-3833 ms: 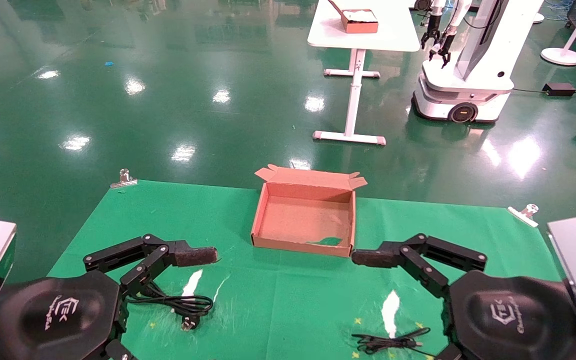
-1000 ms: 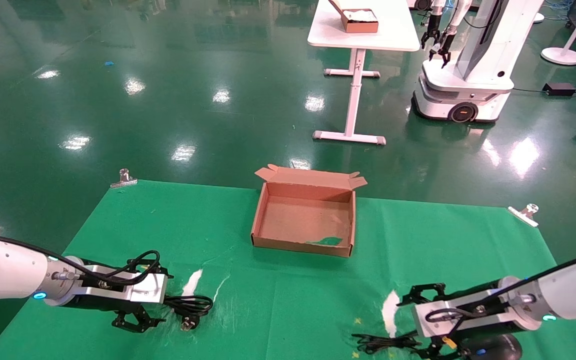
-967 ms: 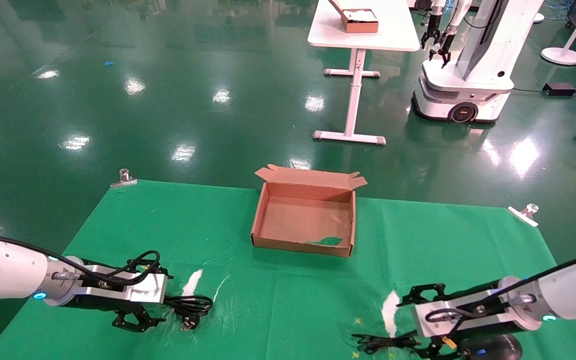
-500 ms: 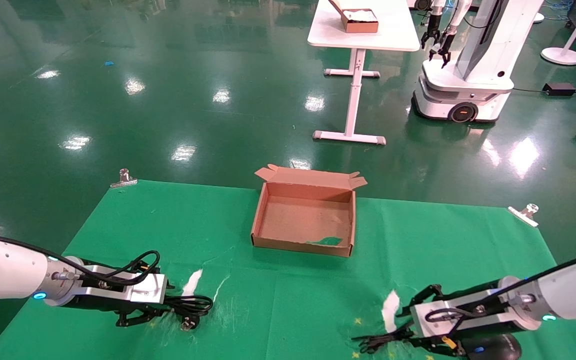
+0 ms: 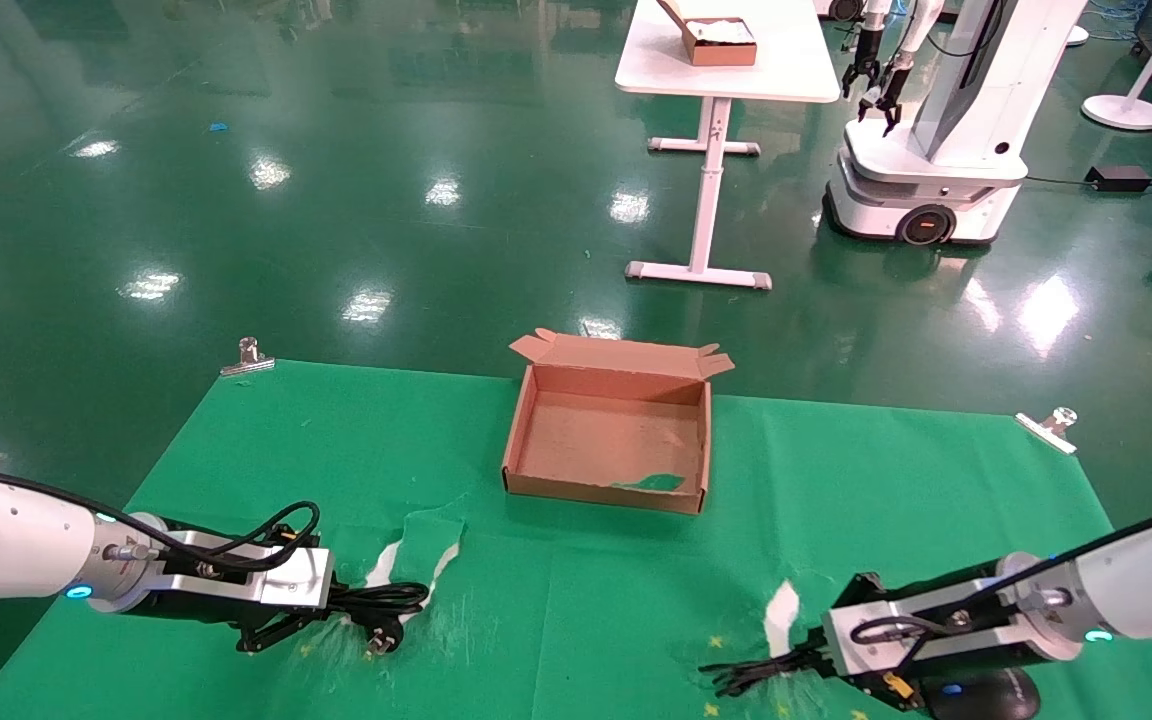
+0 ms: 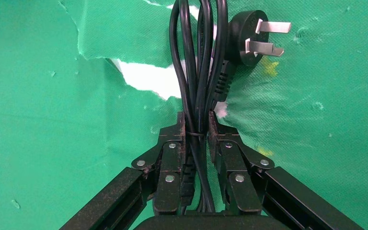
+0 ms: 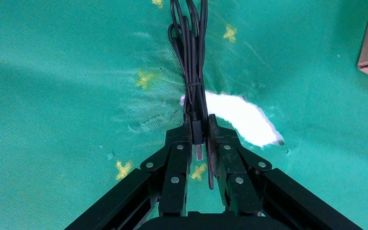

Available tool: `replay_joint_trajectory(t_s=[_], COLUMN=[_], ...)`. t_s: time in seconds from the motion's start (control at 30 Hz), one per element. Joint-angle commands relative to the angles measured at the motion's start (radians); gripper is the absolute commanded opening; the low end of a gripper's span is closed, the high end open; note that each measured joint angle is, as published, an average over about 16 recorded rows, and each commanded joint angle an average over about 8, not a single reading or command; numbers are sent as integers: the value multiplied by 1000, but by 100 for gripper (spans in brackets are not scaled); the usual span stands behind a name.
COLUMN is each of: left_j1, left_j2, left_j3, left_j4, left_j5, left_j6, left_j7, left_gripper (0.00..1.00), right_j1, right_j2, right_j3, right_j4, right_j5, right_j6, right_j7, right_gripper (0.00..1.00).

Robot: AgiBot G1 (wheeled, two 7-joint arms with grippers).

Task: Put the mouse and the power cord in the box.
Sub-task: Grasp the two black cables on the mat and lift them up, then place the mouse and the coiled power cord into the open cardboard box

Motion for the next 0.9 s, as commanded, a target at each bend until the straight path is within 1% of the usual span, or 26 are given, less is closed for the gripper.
replay_joint_trajectory(t_s=[0.03, 0.17, 0.27, 0.43, 0.53, 0.63, 0.73, 0.83, 0.9], left_j1=[2, -24, -53, -101, -134, -176, -221, -261, -283], left_j2=[2, -23, -50, -65, -43, -6, 33, 60, 68], left_j3=[5, -36, -89, -184, -225, -247, -257, -256, -251], left_j4=[-1, 37, 76, 138, 158, 159, 153, 143, 137], left_j5=[7, -52, -130, -265, -323, -357, -373, -374, -370], left_j6=[-4, 64, 131, 206, 202, 154, 84, 14, -21], left_j7=[2, -58, -125, -256, -328, -383, -427, -457, -471], left_gripper=[0, 0, 0, 0, 0, 0, 0, 0, 0], right_j1=[-1, 25, 68, 182, 249, 294, 313, 311, 300], right_j2=[-1, 37, 84, 157, 160, 115, 34, -63, -125], right_j3=[-1, 27, 52, 80, 86, 92, 101, 109, 114], right_j4=[-1, -6, 0, 40, 74, 98, 96, 68, 39], right_j5=[-1, 39, 73, 104, 108, 113, 126, 137, 143], right_j6=[1, -25, -50, -61, -43, -8, 41, 122, 203], right_j7=[2, 19, 35, 82, 117, 142, 151, 144, 138], right_gripper=[0, 0, 0, 0, 0, 0, 0, 0, 0])
